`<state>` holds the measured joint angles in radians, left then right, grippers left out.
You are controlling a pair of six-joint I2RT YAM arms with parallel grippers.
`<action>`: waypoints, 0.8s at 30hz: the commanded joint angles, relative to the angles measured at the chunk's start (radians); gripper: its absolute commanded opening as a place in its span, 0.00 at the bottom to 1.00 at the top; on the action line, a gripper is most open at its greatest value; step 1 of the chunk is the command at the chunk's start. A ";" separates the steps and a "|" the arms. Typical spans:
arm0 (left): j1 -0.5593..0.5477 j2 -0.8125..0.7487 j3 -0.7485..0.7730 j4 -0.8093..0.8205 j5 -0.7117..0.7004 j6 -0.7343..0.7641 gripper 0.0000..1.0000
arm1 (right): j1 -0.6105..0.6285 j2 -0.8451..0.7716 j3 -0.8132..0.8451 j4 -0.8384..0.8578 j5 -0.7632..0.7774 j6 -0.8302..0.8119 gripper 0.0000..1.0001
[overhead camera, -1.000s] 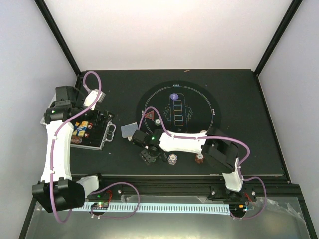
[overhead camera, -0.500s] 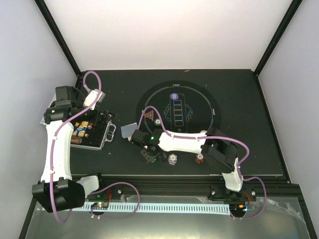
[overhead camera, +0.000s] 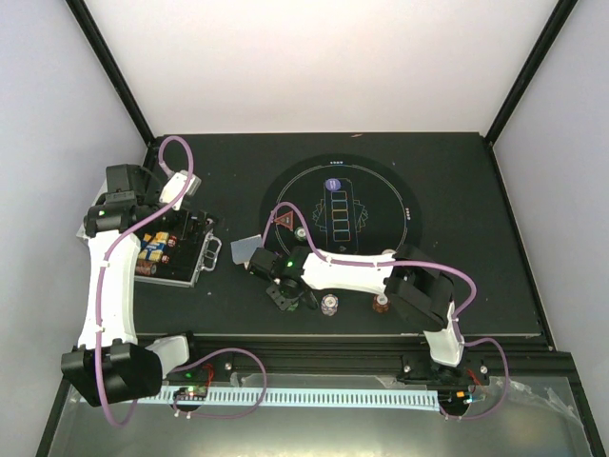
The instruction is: Distribute texas hold em gaming equipment
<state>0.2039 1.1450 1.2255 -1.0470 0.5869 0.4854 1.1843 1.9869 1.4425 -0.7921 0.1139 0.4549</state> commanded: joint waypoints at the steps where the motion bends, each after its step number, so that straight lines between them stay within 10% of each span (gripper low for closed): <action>1: 0.012 -0.013 0.032 -0.015 0.021 0.001 0.99 | 0.005 -0.001 -0.001 0.001 0.022 0.013 0.52; 12: 0.016 -0.014 0.037 -0.016 0.020 0.002 0.99 | 0.005 0.001 -0.003 -0.001 0.029 0.007 0.53; 24: 0.019 -0.011 0.047 -0.019 0.018 0.002 0.99 | 0.003 -0.064 0.034 -0.031 0.046 0.007 0.15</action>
<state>0.2131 1.1450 1.2263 -1.0473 0.5869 0.4858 1.1843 1.9812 1.4422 -0.7944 0.1291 0.4583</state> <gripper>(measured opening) 0.989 0.424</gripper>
